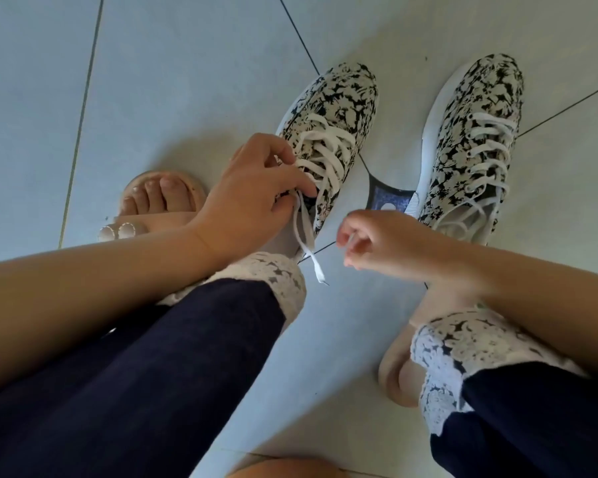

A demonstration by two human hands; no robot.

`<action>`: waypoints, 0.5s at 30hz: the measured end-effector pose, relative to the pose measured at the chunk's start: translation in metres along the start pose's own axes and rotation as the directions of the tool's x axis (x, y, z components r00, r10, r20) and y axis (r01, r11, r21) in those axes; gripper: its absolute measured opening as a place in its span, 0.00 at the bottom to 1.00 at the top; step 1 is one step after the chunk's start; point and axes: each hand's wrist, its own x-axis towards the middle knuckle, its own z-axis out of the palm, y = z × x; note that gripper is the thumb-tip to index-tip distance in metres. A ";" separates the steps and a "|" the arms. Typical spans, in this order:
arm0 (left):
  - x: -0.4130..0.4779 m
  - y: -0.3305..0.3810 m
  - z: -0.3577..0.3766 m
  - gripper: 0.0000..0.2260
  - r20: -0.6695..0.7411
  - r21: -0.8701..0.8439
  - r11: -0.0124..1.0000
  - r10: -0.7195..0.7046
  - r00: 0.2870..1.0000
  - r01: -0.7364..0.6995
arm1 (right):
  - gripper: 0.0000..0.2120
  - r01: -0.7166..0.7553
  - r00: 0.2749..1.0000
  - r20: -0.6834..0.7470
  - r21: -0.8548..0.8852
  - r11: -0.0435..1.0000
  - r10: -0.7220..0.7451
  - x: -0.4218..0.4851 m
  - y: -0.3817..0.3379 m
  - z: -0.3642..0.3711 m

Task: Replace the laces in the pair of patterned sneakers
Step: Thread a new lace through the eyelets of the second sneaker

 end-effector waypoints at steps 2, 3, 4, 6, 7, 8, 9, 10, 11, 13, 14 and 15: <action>0.001 -0.002 -0.003 0.08 0.032 0.026 1.000 0.001 0.999 -0.002 | 0.09 -0.024 0.995 -0.095 0.055 0.998 0.030 0.012 -0.003 0.005; 0.001 -0.003 -0.004 0.08 0.050 0.047 0.999 0.016 0.999 -0.018 | 0.10 -0.030 0.994 -0.105 0.055 0.998 0.035 0.017 -0.005 0.010; 0.001 -0.004 -0.004 0.09 0.072 0.073 0.996 0.040 0.997 -0.045 | 0.09 -0.032 0.992 -0.119 0.052 0.998 0.038 0.020 -0.010 0.015; 0.002 -0.006 -0.006 0.12 0.124 0.132 0.984 0.100 0.987 -0.116 | 0.05 -0.038 0.988 -0.150 0.064 0.997 0.047 0.023 -0.017 0.023; 0.002 -0.007 -0.007 0.13 0.153 0.151 0.978 0.120 0.981 -0.144 | 0.06 -0.043 0.986 -0.158 0.083 0.996 0.056 0.025 -0.018 0.026; 0.003 -0.007 -0.008 0.14 0.180 0.165 0.974 0.128 0.975 -0.158 | 0.07 -0.051 0.986 -0.151 0.130 0.990 0.071 0.025 -0.018 0.027; 0.003 -0.006 -0.010 0.15 0.204 0.176 0.971 0.127 0.971 -0.164 | 0.08 -0.064 0.987 -0.129 0.212 0.975 0.092 0.025 -0.017 0.027; 0.003 -0.006 -0.012 0.16 0.220 0.184 0.968 0.128 0.967 -0.170 | 0.07 -0.082 0.988 -0.096 0.321 0.943 0.119 0.023 -0.017 0.026; 0.003 -0.006 -0.013 0.16 0.225 0.187 0.967 0.127 0.966 -0.171 | 0.06 -0.101 0.988 -0.063 0.426 0.899 0.141 0.021 -0.017 0.025; 0.004 -0.003 -0.014 0.13 0.195 0.164 0.977 0.102 0.975 -0.135 | 0.06 -0.120 0.983 -0.055 0.524 0.843 0.174 0.020 -0.016 0.025; 0.004 -0.002 -0.014 0.10 0.167 0.138 0.986 0.074 0.983 -0.098 | 0.07 -0.128 0.979 -0.073 0.510 0.850 0.191 0.020 -0.015 0.025; 0.005 -0.001 -0.013 0.09 0.140 0.109 0.992 0.045 0.989 -0.060 | 0.07 -0.133 0.975 -0.093 0.480 0.867 0.202 0.021 -0.015 0.025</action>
